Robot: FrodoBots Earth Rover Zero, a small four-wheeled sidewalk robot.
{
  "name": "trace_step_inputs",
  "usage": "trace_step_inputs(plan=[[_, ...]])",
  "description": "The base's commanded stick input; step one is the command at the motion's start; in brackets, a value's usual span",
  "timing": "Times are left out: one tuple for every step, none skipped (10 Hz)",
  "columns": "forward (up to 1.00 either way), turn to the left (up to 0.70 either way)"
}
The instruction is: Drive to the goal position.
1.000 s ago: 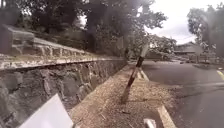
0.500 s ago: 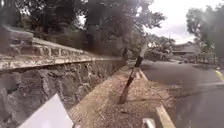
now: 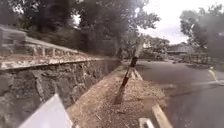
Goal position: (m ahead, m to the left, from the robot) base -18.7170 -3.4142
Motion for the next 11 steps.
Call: trace_step_inputs(plan=[[0.00,-0.50],[0.00,-0.50],[0.00,-0.50],[0.00,-0.50],[0.00,-0.50],[0.00,-0.50],[0.00,-0.50],[0.00,-0.50],[0.00,-0.50],[0.00,-0.50],[0.00,-0.50]])
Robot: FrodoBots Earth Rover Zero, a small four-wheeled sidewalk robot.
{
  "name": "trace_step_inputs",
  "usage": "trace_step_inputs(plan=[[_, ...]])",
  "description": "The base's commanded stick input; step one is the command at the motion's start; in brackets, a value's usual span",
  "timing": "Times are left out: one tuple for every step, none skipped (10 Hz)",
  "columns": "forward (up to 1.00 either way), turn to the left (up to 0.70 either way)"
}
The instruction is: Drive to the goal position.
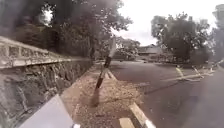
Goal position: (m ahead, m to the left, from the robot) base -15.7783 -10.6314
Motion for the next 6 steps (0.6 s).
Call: trace_step_inputs(plan=[[0.00,-0.50],[0.00,-0.50],[0.00,-0.50],[0.00,-0.50],[0.00,-0.50],[0.00,-0.50]])
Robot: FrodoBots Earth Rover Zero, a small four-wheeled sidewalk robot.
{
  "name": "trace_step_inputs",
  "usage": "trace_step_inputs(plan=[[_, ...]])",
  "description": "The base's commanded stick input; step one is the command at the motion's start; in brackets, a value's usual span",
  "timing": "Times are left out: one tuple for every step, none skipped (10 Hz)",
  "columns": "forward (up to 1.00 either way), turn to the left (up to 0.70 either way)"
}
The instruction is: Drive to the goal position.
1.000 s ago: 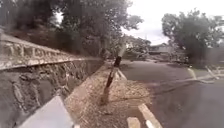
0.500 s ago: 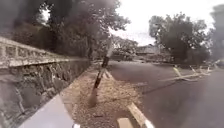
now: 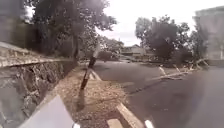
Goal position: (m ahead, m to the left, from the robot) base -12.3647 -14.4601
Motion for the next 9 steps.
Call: trace_step_inputs(plan=[[0.00,-0.50],[0.00,-0.50],[0.00,-0.50],[0.00,-0.50],[0.00,-0.50],[0.00,-0.50],[0.00,-0.50],[0.00,-0.50],[0.00,-0.50]])
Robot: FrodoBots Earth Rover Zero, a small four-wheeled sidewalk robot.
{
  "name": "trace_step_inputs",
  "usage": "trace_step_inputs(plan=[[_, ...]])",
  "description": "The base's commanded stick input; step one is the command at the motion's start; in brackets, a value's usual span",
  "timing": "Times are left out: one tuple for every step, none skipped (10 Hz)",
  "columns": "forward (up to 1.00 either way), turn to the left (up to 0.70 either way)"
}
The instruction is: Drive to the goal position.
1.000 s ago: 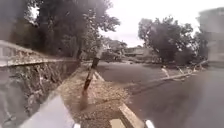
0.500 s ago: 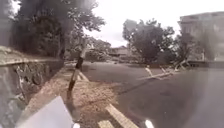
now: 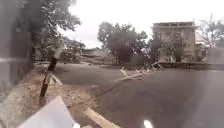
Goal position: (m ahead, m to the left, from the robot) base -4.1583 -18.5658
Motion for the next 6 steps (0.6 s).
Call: trace_step_inputs(plan=[[0.00,-0.50],[0.00,-0.50],[0.00,-0.50],[0.00,-0.50],[0.00,-0.50],[0.00,-0.50]])
